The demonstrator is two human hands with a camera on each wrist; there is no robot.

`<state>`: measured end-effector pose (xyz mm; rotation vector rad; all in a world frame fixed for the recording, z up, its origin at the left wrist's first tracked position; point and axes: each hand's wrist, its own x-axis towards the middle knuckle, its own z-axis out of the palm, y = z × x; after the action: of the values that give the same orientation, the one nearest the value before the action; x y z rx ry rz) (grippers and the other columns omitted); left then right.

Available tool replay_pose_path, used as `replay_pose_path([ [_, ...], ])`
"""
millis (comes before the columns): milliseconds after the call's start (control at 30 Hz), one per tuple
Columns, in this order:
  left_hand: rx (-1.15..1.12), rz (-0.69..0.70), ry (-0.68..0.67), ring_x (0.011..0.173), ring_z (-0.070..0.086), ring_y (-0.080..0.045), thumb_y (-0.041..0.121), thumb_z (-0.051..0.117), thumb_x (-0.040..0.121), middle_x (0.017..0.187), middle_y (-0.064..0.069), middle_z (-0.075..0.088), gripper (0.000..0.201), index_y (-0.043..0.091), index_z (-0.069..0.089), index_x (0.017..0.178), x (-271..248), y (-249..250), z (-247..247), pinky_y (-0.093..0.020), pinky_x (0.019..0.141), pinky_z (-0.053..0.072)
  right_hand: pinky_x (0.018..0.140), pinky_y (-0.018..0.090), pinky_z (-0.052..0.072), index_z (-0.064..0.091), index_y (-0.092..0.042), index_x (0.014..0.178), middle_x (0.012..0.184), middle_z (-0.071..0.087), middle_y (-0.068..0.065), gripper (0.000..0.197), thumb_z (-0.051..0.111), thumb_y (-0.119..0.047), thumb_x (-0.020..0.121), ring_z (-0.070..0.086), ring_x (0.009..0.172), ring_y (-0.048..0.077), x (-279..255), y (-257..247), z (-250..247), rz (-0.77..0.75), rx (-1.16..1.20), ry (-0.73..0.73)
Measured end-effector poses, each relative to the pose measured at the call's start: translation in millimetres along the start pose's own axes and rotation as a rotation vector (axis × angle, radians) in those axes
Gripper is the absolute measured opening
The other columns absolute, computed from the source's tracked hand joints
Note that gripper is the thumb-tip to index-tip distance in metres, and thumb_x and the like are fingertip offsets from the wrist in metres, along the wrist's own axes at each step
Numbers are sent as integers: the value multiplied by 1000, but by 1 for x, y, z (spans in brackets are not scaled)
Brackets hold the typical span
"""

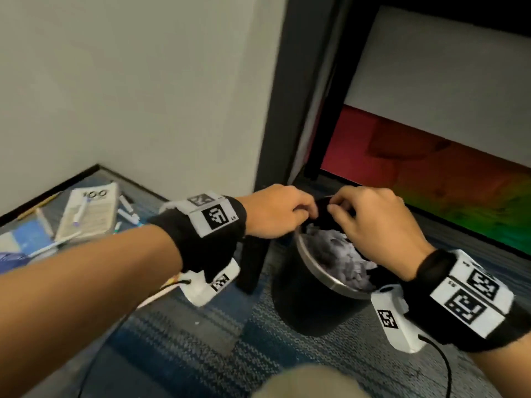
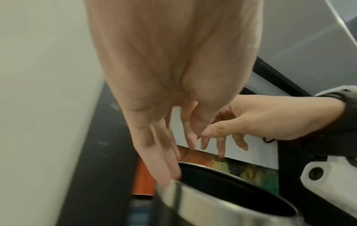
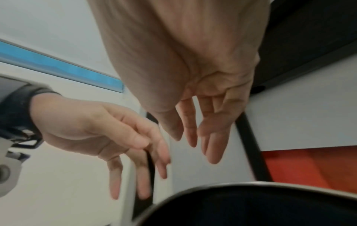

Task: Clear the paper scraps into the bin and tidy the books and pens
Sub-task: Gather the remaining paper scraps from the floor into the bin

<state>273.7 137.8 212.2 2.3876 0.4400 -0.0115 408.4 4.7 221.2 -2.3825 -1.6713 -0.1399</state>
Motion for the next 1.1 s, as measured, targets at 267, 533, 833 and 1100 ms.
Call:
replay_pose_path([
  [267, 279, -429, 118, 100, 62, -21, 21, 53, 93, 107, -3, 69, 21, 15, 68, 106, -200, -118, -76, -20, 78, 39, 71, 36, 50, 62, -26, 90, 88, 63, -7, 18, 53, -42, 90, 62, 82, 20, 38, -196, 20, -503, -10, -211],
  [533, 232, -866, 215, 92, 63, -26, 19, 55, 91, 106, -11, 71, 24, 9, 70, 107, -457, -236, -68, -28, 84, 47, 89, 31, 43, 58, -18, 120, 118, 61, 6, 36, 56, -41, 92, 58, 106, 24, 32, -441, 112, -890, -241, -580],
  [833, 76, -1245, 198, 92, 58, -31, 25, 53, 93, 111, -20, 61, 28, 4, 63, 107, -644, -357, 2, -33, 76, 44, 86, 33, 44, 59, -14, 120, 118, 64, 9, 36, 51, -40, 95, 58, 107, 29, -42, -652, 164, -1073, -558, -730],
  [1100, -4, -1402, 405, 120, 50, -34, 39, 47, 95, 132, -16, 45, 47, 10, 41, 131, -662, -378, 80, -43, 93, 47, 79, 33, 42, 46, -18, 131, 128, 53, 12, 47, 55, -41, 92, 57, 109, 31, -86, -702, 238, -1181, -353, -638],
])
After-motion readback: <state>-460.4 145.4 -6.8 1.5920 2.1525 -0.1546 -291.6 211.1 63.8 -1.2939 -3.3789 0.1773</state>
